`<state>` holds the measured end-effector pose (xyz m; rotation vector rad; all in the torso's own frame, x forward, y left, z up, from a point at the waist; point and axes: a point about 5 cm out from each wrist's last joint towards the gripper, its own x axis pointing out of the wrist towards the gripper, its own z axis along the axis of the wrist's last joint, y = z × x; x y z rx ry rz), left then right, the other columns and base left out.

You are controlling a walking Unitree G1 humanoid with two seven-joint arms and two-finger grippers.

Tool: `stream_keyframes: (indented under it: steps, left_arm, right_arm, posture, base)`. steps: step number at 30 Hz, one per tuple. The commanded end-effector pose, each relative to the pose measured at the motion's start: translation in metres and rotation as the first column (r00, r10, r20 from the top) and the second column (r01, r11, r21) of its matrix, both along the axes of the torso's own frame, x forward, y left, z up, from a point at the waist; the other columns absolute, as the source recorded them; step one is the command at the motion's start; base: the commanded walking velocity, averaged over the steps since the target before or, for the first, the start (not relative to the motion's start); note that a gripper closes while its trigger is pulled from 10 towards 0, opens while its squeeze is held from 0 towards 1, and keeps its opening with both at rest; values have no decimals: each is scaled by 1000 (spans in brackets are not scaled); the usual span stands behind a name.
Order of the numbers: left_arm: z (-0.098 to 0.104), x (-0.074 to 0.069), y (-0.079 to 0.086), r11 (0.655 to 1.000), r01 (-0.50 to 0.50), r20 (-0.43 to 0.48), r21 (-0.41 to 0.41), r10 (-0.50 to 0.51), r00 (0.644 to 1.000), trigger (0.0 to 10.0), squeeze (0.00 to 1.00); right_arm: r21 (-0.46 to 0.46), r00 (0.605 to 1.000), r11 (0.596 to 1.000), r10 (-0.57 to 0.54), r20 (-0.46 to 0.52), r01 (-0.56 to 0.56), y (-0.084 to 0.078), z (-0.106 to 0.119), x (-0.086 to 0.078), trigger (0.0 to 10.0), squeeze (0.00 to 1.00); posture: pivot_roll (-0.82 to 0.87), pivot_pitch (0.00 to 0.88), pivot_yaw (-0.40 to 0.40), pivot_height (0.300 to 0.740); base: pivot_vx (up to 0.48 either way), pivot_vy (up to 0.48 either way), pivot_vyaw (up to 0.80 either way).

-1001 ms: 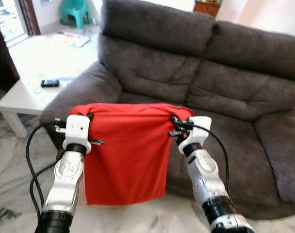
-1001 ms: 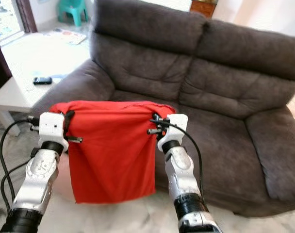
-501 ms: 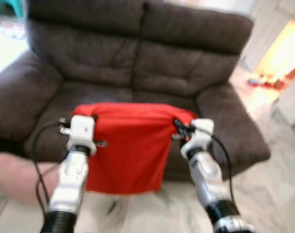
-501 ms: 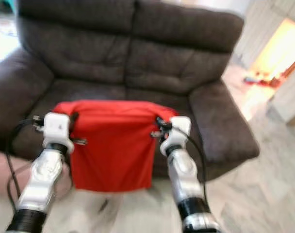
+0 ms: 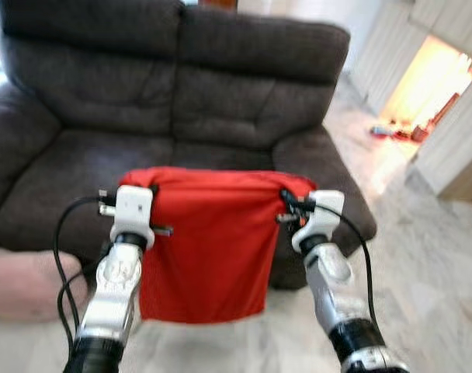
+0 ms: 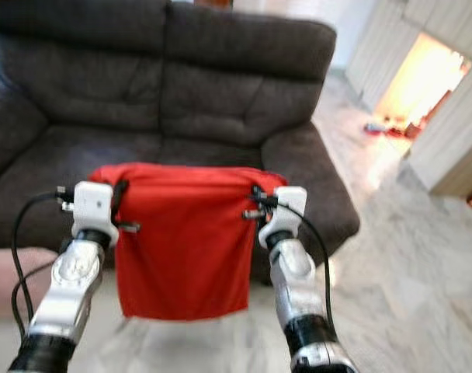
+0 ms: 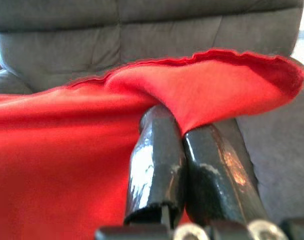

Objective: Move the pillow to the sofa from floor

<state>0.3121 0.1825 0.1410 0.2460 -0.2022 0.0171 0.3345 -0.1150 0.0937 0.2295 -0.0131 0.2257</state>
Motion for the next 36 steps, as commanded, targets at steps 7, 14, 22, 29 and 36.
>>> stream_keyframes:
  steps: [7,14,22,29,36]
  left_arm:
    - [26,3,2,1000,-8,101,6,8,995,10000,0]
    - [27,4,-2,999,26,87,19,-27,996,10000,0]
    - [29,7,1,1000,25,90,16,-26,996,10000,0]
    - [30,3,-7,998,66,97,6,-66,993,10000,0]
    - [49,-1,-4,998,37,170,42,-44,984,10000,0]
  right_arm:
    - [6,994,998,-70,89,70,-15,18,5,10000,0]
    - [0,994,996,-84,73,84,-15,10,1,10000,0]
    - [13,995,997,-76,69,76,-5,6,-5,10000,0]
    - [9,994,997,-76,78,75,-4,6,-8,10000,0]
    - [-11,984,997,-69,162,71,-2,28,-3,10000,0]
  posture:
    - [150,0,-166,740]
    - [147,0,-117,740]
    - [133,0,-99,740]
    - [141,0,-107,740]
    - [145,0,-118,740]
  base:
    - [0,-294,0]
    - [0,0,0]
    - [0,0,0]
    - [0,0,0]
    - [0,0,0]
